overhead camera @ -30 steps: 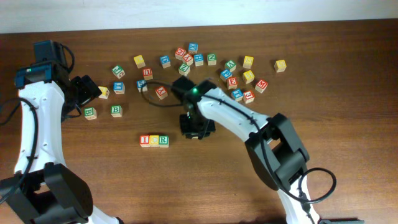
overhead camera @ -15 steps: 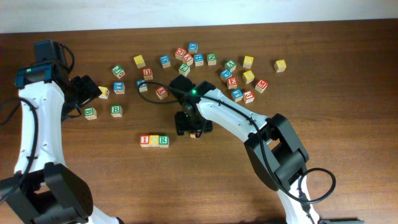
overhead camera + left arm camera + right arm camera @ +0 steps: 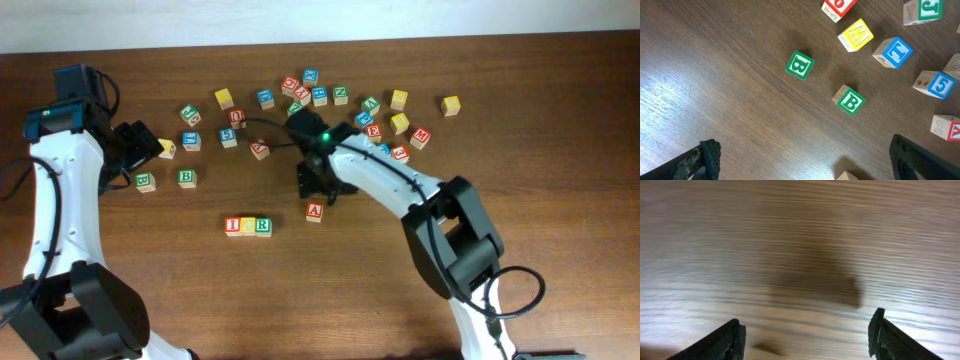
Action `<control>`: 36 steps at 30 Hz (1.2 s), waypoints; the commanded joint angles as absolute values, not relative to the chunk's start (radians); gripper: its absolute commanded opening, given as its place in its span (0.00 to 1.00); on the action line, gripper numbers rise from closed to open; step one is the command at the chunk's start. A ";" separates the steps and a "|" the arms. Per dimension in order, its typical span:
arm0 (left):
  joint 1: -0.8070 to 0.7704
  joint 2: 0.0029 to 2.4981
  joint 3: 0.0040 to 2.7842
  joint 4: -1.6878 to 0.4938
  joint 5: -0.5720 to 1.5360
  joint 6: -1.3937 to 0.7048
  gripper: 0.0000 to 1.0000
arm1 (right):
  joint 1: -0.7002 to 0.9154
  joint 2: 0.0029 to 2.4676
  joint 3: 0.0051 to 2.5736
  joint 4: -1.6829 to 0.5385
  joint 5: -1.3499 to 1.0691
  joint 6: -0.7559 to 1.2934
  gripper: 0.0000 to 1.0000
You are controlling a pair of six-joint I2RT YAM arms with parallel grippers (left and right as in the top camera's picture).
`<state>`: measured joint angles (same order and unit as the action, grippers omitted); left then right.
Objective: Spell out ICRA
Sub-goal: 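Carry the 'A' block with the right gripper toward the row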
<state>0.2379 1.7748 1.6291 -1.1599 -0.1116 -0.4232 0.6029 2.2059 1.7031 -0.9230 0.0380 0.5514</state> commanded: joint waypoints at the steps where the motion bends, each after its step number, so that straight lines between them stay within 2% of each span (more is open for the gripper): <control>1: 0.241 1.774 1.644 -1.161 -0.109 -0.436 0.99 | 0.567 2.217 1.698 -0.964 0.056 0.558 0.54; 3: 0.241 1.775 1.644 -1.161 -0.109 -0.436 0.99 | 0.566 2.217 1.698 -0.993 0.053 0.557 0.36; 5: 0.241 1.775 1.644 -1.161 -0.109 -0.436 0.99 | 0.571 2.217 1.698 -1.011 0.026 0.557 0.25; 11: 0.241 1.774 1.644 -1.161 -0.109 -0.436 0.99 | 0.604 2.217 1.698 -1.007 -0.132 0.557 0.25; 30: 0.241 1.774 1.644 -1.161 -0.109 -0.436 0.99 | 0.688 2.217 1.698 -0.999 -0.150 0.558 0.25; 36: 0.241 1.774 1.644 -1.161 -0.109 -0.436 0.99 | 0.687 2.217 1.698 -0.972 -0.090 0.557 0.25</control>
